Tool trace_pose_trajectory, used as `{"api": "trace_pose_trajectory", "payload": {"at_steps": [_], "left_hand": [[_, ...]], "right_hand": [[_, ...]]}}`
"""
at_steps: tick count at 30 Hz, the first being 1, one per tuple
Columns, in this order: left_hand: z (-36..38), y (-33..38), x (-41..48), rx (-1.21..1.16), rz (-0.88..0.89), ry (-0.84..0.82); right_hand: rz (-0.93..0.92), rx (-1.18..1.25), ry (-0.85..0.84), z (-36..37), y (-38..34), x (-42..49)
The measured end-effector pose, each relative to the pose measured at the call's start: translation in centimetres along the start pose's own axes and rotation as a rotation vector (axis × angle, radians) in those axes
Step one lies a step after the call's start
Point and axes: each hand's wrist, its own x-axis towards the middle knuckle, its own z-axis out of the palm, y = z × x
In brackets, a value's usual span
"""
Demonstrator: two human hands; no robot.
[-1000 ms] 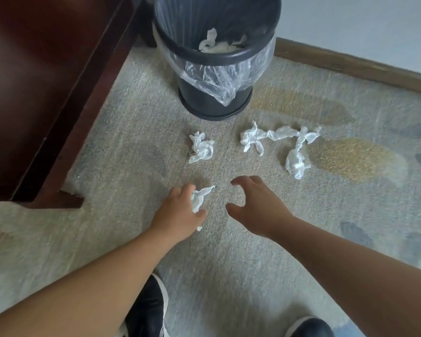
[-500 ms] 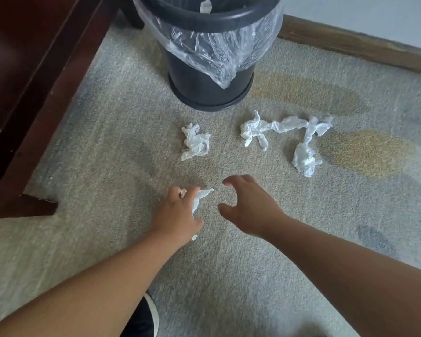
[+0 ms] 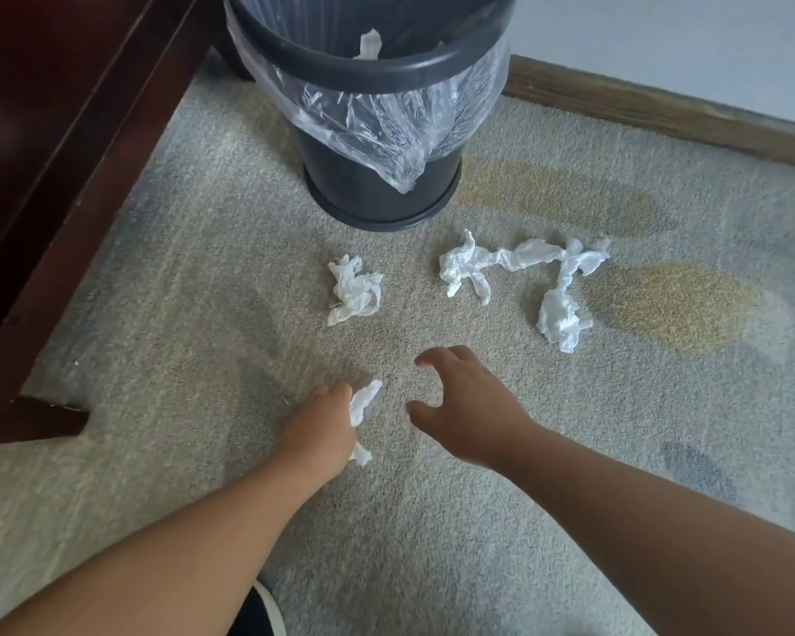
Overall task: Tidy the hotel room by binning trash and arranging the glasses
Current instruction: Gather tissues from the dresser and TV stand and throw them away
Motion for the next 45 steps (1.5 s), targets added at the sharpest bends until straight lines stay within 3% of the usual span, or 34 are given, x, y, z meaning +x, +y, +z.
{"api": "trace_pose_trajectory", "payload": {"at_steps": [5,21,30,45], "left_hand": [[-2.9,0.7,0.2,-0.133,0.066,0.136],[-10.2,2.8,4.4,-0.157,0.144,0.407],[-9.0,3.0,7.5,-0.122,0.137,0.385],[-5.4,2.7,10.1,-0.007,0.118,0.189]], "right_hand": [[0.002,-0.003,0.026,-1.2,-0.2,0.1],[-0.012,-0.013,0.110,-6.1,-1.8,2.0],[0.012,-0.020,0.127,-5.9,-0.8,3.4],[0.034,-0.025,0.133,-5.1,0.5,4.2]]}}
